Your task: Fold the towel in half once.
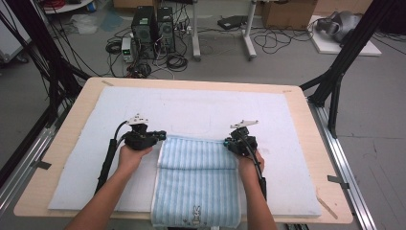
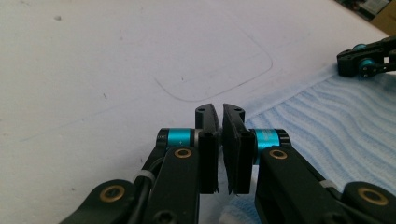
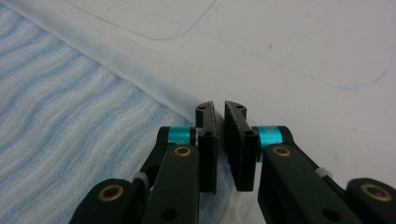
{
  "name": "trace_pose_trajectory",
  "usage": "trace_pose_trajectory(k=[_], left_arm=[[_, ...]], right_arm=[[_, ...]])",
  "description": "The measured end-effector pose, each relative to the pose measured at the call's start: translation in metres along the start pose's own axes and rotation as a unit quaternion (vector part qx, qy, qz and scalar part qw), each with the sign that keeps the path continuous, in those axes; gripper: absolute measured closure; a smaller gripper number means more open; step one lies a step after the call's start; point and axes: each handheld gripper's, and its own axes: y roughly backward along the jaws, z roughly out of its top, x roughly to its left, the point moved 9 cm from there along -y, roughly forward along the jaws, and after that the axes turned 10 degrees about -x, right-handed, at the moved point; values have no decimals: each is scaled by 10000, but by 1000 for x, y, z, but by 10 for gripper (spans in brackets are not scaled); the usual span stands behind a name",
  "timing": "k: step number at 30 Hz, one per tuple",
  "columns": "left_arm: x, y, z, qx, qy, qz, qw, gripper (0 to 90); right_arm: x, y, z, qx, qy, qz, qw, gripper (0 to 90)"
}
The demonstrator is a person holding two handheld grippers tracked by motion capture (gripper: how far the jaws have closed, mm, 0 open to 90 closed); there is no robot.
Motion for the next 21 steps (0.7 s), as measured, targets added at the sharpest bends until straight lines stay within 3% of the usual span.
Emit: trace_pose_trajectory(k=[5, 7, 10, 12, 16, 21], left_arm=[[-12, 13, 8, -132, 95, -227, 9996, 845], [-18, 19, 8, -156, -7, -299, 9994, 845], [-25, 27, 8, -185, -4, -393, 9991, 846], [-27, 32, 7, -186, -48, -416, 9989, 846], [-34, 43, 2, -201, 50, -544, 9983, 846], [-44, 54, -8, -130, 102, -720, 9973, 846]], right_arm=[[5, 20, 11, -361, 30, 74, 9993, 831], [6, 29, 12, -464, 25, 113, 9989, 829], [9, 40, 12, -607, -14, 153, 9980, 828], [10, 46, 12, -670, -25, 187, 9976, 828], [18, 60, 11, -840, -41, 371, 9958, 829], [29, 74, -1, -852, -7, 485, 9952, 829]])
